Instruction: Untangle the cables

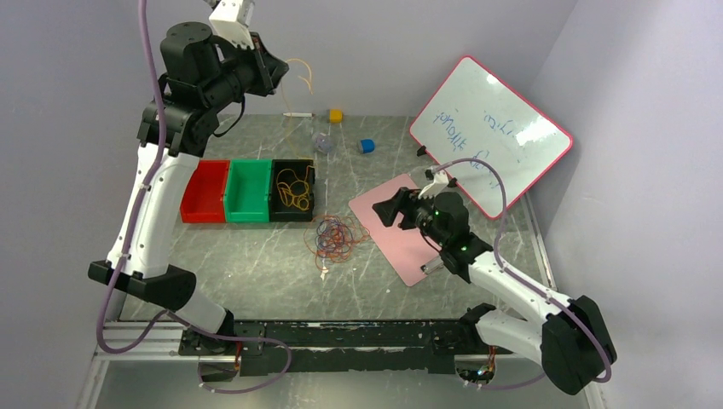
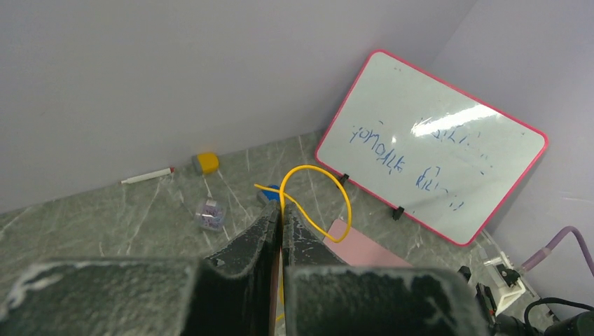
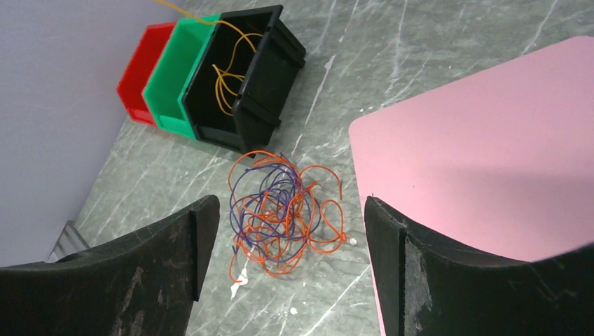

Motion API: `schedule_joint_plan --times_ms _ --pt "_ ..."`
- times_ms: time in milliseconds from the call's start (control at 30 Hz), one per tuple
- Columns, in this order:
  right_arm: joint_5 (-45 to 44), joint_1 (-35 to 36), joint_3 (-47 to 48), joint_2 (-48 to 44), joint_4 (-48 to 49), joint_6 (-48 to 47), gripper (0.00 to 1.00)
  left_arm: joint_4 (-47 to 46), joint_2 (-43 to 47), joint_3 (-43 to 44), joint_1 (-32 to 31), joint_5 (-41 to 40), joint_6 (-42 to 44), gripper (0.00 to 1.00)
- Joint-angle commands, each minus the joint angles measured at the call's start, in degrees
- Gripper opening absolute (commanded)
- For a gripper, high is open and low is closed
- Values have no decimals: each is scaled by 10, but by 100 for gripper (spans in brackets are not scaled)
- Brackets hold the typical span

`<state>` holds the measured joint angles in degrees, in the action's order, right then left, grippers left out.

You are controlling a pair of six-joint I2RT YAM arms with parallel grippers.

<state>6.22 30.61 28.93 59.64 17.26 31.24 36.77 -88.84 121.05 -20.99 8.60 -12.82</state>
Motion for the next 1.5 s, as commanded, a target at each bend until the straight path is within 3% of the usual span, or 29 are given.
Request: schedule_joint_plan --times_ms 0,200,567,933,1200,1467 --pt "-19 2 21 8 3 -2 80 16 -5 40 -9 9 20 7" --pt "-18 3 23 18 3 0 80 26 -15 51 -25 16 39 7" --pt "61 3 4 21 72 -17 80 34 -6 50 -26 16 54 7" --pt "23 53 -12 31 110 -33 80 17 5 53 -26 7 37 7" --pt "-4 110 -56 78 230 -31 80 -5 19 50 -26 18 27 7" --pt "-23 121 -75 142 363 -8 80 -44 27 54 -26 48 10 7"
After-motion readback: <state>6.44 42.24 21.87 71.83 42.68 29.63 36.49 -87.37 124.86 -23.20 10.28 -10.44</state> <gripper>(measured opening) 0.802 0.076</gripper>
